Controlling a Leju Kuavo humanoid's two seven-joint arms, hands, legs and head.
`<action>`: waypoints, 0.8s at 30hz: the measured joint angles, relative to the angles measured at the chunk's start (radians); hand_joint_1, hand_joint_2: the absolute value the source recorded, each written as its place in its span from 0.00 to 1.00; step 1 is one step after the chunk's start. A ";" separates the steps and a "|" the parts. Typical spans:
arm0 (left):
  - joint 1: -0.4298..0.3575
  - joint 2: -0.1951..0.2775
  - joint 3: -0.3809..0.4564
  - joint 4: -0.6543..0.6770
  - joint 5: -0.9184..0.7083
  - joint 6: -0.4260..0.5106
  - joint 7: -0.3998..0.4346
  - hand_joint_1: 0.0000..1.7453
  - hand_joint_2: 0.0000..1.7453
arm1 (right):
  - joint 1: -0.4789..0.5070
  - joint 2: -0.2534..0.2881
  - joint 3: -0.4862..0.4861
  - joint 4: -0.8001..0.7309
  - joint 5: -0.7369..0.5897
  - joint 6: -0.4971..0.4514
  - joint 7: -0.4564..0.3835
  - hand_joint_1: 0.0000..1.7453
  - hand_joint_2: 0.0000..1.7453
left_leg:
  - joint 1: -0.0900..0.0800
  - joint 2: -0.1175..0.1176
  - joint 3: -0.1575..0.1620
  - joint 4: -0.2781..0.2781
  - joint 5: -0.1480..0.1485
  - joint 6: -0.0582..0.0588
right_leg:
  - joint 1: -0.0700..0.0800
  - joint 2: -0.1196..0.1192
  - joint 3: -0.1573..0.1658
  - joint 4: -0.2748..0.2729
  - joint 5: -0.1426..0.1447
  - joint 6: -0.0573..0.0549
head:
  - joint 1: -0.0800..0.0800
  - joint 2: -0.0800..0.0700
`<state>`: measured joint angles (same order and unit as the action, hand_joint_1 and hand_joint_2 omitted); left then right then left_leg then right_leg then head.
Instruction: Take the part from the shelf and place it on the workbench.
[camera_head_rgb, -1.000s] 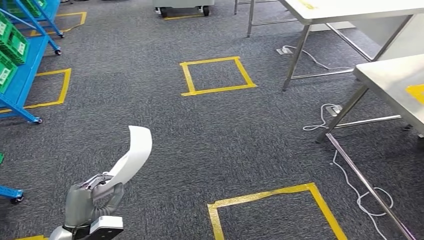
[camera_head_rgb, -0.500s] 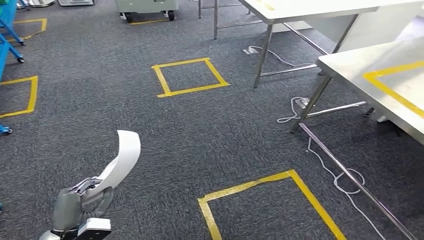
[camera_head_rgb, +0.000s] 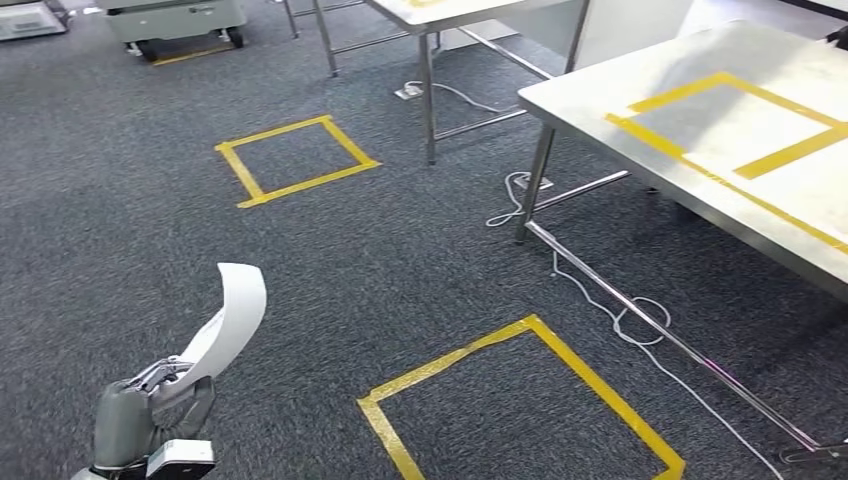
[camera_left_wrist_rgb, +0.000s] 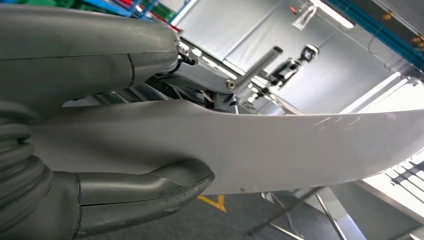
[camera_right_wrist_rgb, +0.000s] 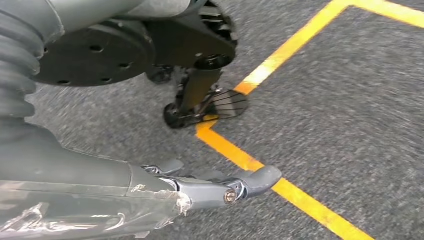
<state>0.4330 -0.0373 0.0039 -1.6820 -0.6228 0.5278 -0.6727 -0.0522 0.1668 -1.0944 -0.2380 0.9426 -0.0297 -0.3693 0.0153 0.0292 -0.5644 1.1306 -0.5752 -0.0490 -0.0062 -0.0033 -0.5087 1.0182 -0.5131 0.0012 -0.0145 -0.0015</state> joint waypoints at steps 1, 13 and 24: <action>0.006 -0.002 0.007 0.000 0.002 -0.006 -0.006 1.00 1.00 | -0.002 0.001 0.001 0.000 0.004 -0.001 0.000 0.00 1.00 | 0.000 -0.014 -0.051 0.075 -0.018 -0.001 | 0.000 0.015 0.008 0.000 -0.007 -0.004 | -0.002 0.000; 0.033 -0.014 0.043 -0.035 -0.010 -0.014 -0.028 1.00 1.00 | 0.001 0.012 0.003 0.006 0.021 -0.002 0.000 0.00 1.00 | 0.002 -0.068 -0.028 -0.124 0.128 0.034 | -0.009 0.108 0.077 0.052 -0.067 0.040 | -0.004 0.000; 0.053 -0.018 0.035 -0.053 -0.030 0.002 -0.028 1.00 1.00 | 0.003 0.012 0.004 0.009 0.029 0.001 0.003 0.00 1.00 | -0.012 0.040 0.193 -0.143 -0.033 0.032 | 0.012 -0.057 -0.205 0.099 0.081 0.024 | 0.018 0.000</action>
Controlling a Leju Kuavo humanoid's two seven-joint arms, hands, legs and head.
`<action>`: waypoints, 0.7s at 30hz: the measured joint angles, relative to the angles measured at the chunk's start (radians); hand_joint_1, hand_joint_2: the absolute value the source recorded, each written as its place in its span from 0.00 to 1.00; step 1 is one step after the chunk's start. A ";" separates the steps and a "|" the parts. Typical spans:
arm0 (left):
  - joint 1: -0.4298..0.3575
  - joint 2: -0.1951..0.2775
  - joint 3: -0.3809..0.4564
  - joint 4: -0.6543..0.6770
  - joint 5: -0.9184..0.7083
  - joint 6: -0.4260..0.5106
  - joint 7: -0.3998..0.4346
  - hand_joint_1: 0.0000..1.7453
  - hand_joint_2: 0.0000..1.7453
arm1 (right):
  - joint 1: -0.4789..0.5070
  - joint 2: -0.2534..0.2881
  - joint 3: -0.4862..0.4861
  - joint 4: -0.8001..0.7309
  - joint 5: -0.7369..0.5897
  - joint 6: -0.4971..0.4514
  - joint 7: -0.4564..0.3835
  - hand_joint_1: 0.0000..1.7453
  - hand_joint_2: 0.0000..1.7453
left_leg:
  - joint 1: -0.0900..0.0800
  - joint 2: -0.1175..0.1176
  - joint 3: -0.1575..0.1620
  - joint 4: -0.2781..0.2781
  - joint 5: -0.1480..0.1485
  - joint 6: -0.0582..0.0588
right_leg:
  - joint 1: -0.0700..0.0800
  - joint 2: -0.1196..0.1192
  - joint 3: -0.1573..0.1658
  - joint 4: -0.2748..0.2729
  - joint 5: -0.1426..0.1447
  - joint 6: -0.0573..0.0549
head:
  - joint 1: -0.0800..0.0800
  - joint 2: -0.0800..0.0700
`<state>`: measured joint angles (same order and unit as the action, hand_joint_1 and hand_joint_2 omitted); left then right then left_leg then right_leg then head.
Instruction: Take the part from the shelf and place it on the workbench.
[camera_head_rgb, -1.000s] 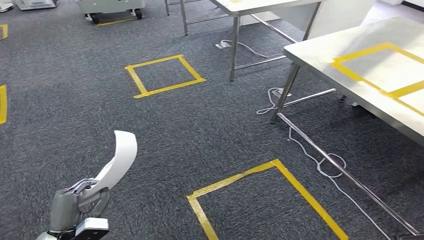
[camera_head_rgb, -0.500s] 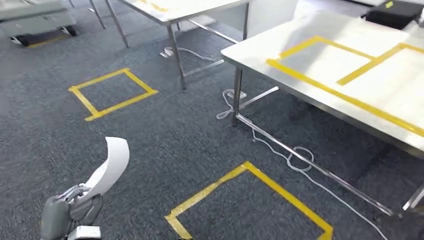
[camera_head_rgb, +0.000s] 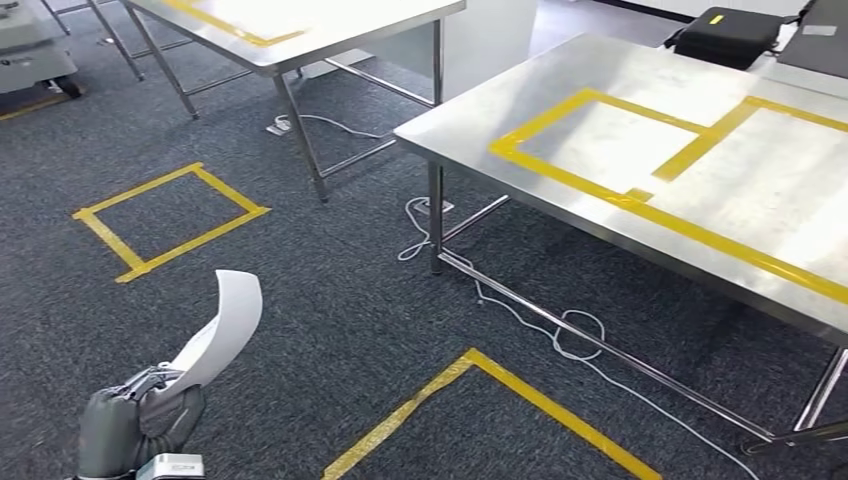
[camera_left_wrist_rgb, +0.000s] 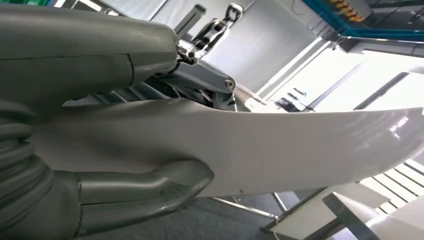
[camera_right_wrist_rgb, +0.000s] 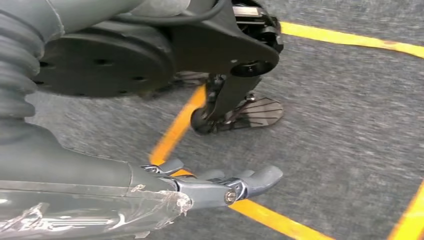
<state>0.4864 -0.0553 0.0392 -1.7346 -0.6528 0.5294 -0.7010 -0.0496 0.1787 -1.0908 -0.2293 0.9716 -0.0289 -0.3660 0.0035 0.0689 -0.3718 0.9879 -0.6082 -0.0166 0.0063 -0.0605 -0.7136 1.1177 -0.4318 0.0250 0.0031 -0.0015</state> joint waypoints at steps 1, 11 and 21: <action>0.000 0.000 -0.001 -0.002 -0.001 0.001 0.000 1.00 1.00 | -0.003 0.000 0.000 0.001 0.000 0.000 0.001 0.00 1.00 | -0.002 0.007 0.006 0.006 -0.011 -0.005 | 0.002 0.000 -0.005 -0.004 0.030 -0.005 | -0.001 0.000; -0.007 0.010 -0.015 -0.009 0.003 0.005 -0.001 1.00 1.00 | -0.017 0.000 0.000 0.001 -0.002 0.005 -0.002 0.00 1.00 | 0.004 -0.063 -0.138 0.229 -0.104 -0.022 | -0.007 0.121 -0.003 -0.035 0.054 -0.025 | -0.004 0.000; -0.074 0.037 -0.139 0.008 -0.041 0.026 0.082 1.00 1.00 | 0.004 -0.020 -0.011 0.001 -0.029 0.032 -0.013 0.00 1.00 | 0.007 -0.083 -0.105 0.026 0.051 0.034 | -0.003 0.123 -0.065 0.011 0.054 0.028 | 0.005 0.000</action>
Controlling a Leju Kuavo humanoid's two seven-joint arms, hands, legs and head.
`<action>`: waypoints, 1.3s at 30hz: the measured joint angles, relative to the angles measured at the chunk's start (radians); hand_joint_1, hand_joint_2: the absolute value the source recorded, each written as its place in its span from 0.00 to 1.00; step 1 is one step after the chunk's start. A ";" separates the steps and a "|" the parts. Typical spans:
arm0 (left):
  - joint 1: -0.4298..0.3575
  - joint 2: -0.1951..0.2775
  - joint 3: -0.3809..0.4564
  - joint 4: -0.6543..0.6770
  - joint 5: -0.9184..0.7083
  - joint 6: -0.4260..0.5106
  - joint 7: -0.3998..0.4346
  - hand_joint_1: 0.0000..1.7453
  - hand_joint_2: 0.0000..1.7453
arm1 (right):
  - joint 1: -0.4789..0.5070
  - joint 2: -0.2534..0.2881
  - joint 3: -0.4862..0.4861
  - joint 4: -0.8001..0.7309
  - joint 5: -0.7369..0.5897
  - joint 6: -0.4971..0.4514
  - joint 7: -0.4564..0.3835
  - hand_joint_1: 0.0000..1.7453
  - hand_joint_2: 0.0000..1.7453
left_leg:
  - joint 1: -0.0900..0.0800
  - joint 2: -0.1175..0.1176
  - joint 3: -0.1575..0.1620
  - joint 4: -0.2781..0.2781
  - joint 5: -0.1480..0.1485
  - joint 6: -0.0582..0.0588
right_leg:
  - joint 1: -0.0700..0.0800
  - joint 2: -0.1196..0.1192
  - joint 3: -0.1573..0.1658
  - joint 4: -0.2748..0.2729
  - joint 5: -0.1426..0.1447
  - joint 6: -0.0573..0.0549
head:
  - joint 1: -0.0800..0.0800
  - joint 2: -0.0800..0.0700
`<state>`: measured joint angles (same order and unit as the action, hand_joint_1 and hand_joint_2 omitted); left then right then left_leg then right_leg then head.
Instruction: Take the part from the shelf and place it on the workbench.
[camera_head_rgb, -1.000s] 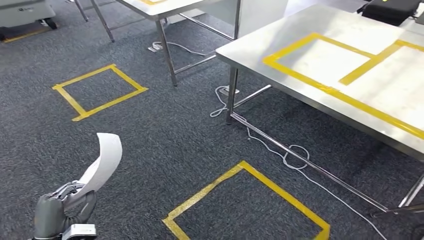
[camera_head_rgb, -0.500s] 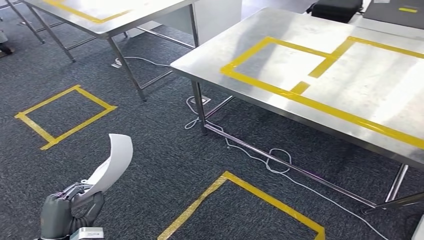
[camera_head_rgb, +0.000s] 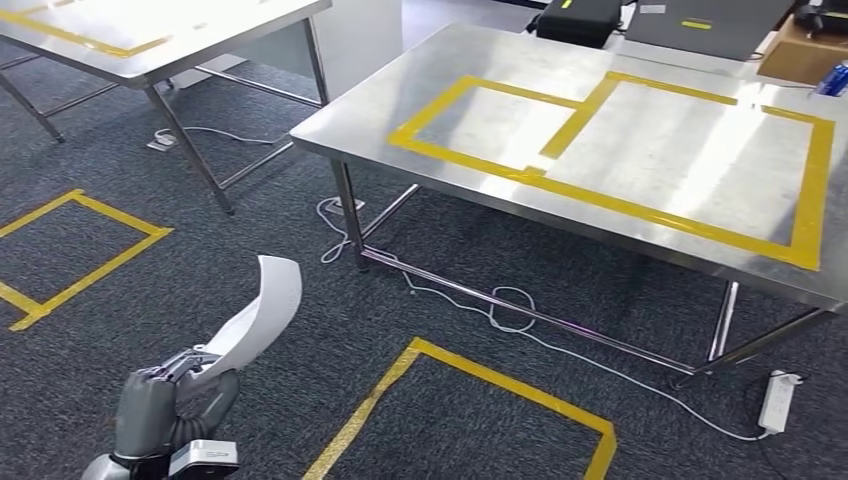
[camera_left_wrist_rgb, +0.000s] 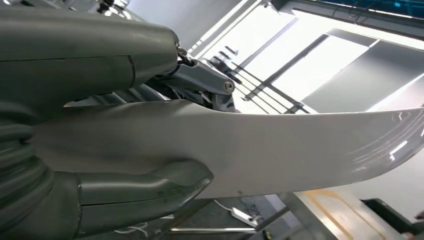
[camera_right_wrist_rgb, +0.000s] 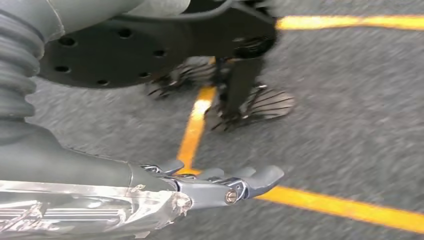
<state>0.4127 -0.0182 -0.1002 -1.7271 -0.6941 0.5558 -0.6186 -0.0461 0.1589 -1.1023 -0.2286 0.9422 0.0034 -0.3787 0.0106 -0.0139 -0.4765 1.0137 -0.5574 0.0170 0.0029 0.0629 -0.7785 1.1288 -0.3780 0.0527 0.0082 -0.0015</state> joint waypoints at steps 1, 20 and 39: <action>-0.002 0.002 -0.008 0.002 -0.001 0.001 0.002 1.00 1.00 | -0.001 0.000 0.000 0.000 0.000 0.000 0.000 0.00 1.00 | -0.001 0.012 -0.004 -0.001 0.000 0.003 | 0.001 -0.028 -0.025 0.066 -0.041 0.003 | 0.004 0.000; -0.066 0.055 -0.134 0.036 0.003 0.030 0.071 1.00 1.00 | 0.003 -0.006 -0.008 0.000 0.005 0.006 0.008 0.00 1.00 | 0.007 0.022 -0.188 0.256 -0.034 -0.074 | -0.016 0.006 0.252 -0.107 -0.133 -0.049 | -0.011 0.000; -0.179 -0.017 -0.076 0.066 0.122 -0.144 0.177 1.00 1.00 | 0.005 -0.006 -0.022 0.000 0.040 -0.003 0.025 0.00 1.00 | 0.003 0.075 0.070 -0.032 -0.025 -0.023 | 0.009 -0.103 0.106 -0.034 -0.069 -0.017 | -0.004 0.000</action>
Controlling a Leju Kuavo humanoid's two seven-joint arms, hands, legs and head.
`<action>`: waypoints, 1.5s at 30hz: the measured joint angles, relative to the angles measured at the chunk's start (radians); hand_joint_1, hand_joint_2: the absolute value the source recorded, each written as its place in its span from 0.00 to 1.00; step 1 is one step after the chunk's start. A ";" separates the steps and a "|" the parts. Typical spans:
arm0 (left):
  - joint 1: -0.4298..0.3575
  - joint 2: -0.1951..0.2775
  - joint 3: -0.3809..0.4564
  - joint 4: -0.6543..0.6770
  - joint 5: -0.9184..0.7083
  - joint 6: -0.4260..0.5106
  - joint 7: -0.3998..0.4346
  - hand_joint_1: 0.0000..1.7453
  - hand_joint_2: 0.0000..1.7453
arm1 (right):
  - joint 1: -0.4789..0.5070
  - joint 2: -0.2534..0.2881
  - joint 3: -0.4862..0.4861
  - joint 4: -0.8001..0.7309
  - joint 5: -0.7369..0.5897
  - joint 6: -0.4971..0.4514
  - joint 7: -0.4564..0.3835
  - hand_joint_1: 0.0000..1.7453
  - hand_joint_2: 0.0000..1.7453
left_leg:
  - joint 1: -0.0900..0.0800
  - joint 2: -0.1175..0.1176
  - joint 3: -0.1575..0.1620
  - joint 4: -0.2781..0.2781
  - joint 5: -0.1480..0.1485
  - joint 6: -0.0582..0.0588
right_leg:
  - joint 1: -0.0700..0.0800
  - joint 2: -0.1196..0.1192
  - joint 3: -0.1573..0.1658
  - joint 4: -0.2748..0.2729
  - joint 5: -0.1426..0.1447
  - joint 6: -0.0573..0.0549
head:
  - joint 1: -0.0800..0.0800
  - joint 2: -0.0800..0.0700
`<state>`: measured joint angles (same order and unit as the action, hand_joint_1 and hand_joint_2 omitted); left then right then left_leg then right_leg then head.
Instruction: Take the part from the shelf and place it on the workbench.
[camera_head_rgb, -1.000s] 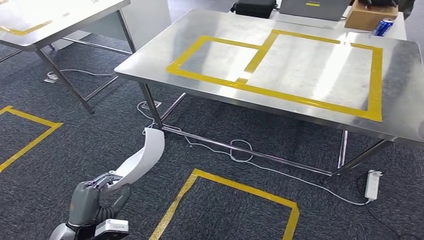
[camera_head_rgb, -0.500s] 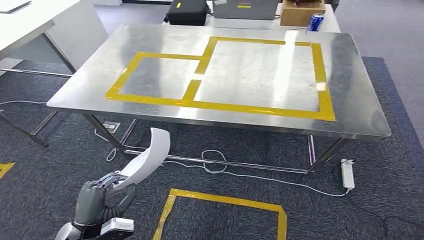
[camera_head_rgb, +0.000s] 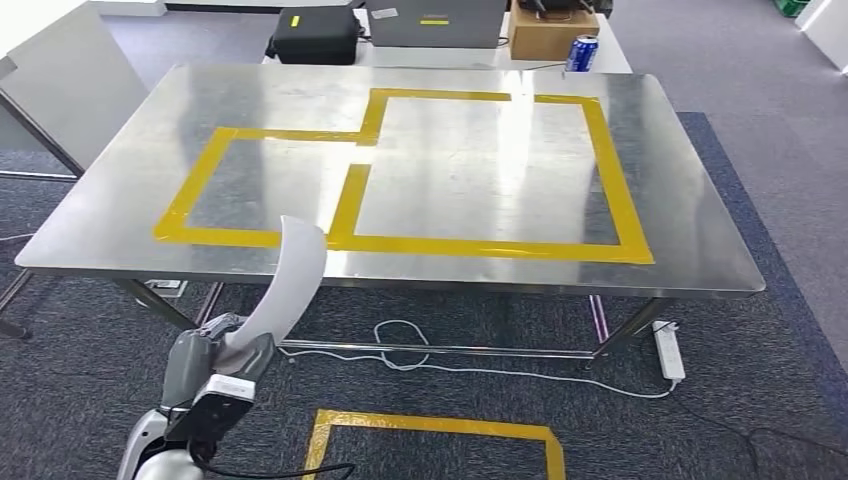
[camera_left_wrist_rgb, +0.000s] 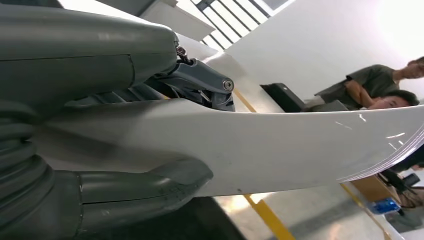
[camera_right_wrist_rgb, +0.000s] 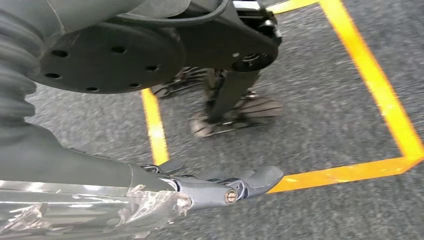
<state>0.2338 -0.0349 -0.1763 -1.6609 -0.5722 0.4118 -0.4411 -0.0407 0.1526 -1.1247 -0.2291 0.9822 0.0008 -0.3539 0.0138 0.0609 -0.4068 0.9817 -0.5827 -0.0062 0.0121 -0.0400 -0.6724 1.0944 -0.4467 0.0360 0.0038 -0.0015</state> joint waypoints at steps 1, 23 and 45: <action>-0.012 -0.005 0.002 0.006 -0.009 -0.003 0.011 1.00 1.00 | -0.001 0.000 0.000 0.000 0.002 0.001 0.002 0.00 1.00 | -0.003 0.008 0.009 -0.003 -0.010 -0.006 | 0.006 -0.012 -0.002 -0.019 0.028 -0.007 | -0.001 0.000; -0.297 -0.034 0.062 0.185 -0.106 0.019 0.118 1.00 1.00 | -0.024 -0.003 0.015 0.001 0.089 0.023 0.016 0.00 1.00 | -0.001 -0.060 -0.172 0.028 0.126 0.016 | -0.007 0.053 0.014 0.073 -0.082 0.023 | -0.009 0.000; -0.389 -0.033 0.086 0.326 -0.136 0.025 0.148 1.00 1.00 | -0.025 -0.003 0.049 0.006 0.123 0.025 0.026 0.00 1.00 | -0.011 -0.024 -0.250 0.113 0.148 -0.023 | -0.012 -0.004 0.120 -0.077 -0.030 -0.018 | -0.018 0.000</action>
<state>-0.1549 -0.0683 -0.0902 -1.3346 -0.7081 0.4368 -0.2935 -0.0653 0.1495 -1.0752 -0.2235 1.1054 0.0260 -0.3278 0.0030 0.0373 -0.6568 1.0952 -0.4343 -0.0288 -0.0001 -0.0442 -0.5528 1.0175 -0.4768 0.0184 -0.0142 -0.0015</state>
